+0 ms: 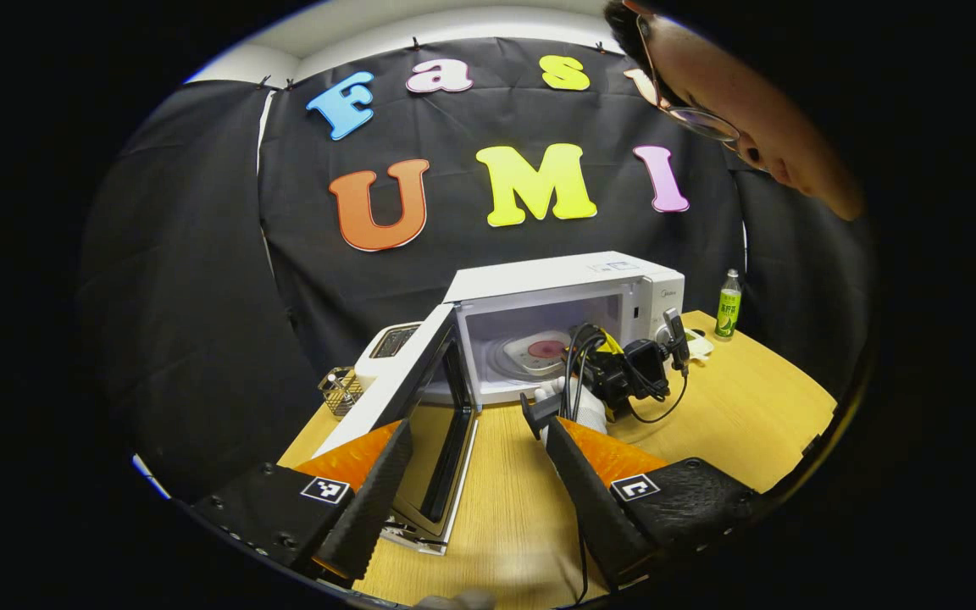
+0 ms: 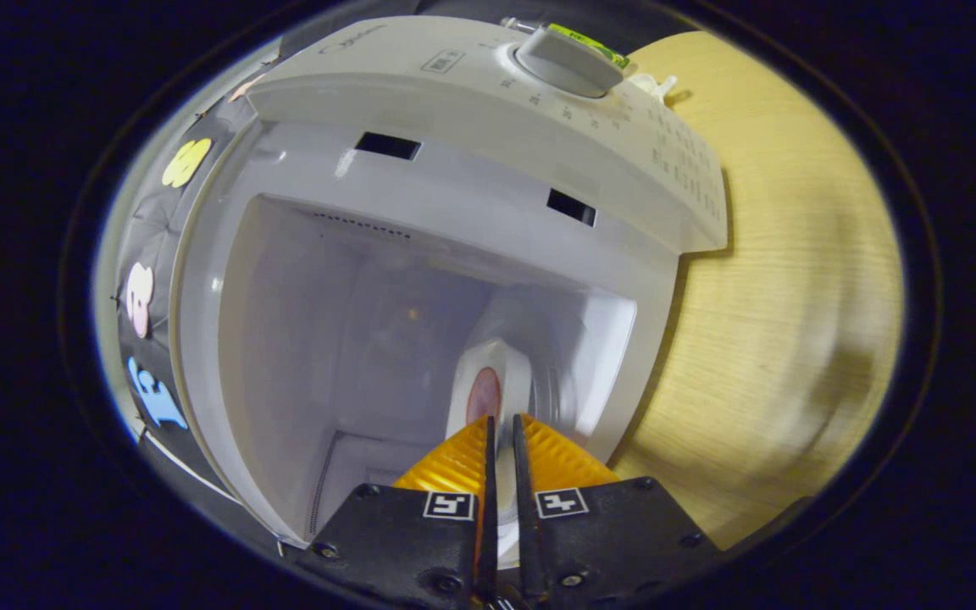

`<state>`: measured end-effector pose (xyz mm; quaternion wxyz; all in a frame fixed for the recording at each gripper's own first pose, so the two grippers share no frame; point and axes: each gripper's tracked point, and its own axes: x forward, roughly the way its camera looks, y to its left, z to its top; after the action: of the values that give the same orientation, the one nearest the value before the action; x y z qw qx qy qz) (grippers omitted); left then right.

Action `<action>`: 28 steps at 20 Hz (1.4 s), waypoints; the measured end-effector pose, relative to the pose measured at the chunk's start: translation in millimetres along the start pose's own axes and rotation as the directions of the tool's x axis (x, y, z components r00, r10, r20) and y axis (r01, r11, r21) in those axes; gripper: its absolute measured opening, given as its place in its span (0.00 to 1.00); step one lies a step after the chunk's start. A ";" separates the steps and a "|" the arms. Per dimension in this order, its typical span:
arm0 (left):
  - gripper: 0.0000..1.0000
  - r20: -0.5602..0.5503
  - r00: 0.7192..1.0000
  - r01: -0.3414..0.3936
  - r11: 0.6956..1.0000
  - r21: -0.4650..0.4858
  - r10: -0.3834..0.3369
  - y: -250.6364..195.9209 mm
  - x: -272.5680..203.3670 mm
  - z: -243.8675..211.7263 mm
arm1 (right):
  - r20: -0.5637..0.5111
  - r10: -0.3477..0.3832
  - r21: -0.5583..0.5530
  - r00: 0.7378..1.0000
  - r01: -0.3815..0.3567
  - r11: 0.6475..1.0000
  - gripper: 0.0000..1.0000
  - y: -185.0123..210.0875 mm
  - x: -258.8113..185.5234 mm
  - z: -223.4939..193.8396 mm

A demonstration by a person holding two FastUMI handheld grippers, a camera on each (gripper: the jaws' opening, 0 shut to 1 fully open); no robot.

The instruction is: Open the microwave oven with the left hand, put the food in, and close the microwave oven.

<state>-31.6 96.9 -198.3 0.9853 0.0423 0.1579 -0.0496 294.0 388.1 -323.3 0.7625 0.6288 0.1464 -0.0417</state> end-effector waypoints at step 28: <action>0.75 0.146 0.950 -0.270 0.961 -0.055 0.276 168.4 -42.7 41.6 | 0.085 0.132 -0.954 0.988 0.043 0.297 0.91 119.6 -364.4 279.5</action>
<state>-40.5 263.3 -134.1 0.9924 0.0428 0.0759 0.0867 23.9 97.3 -63.1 0.9958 0.0537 0.0686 0.0280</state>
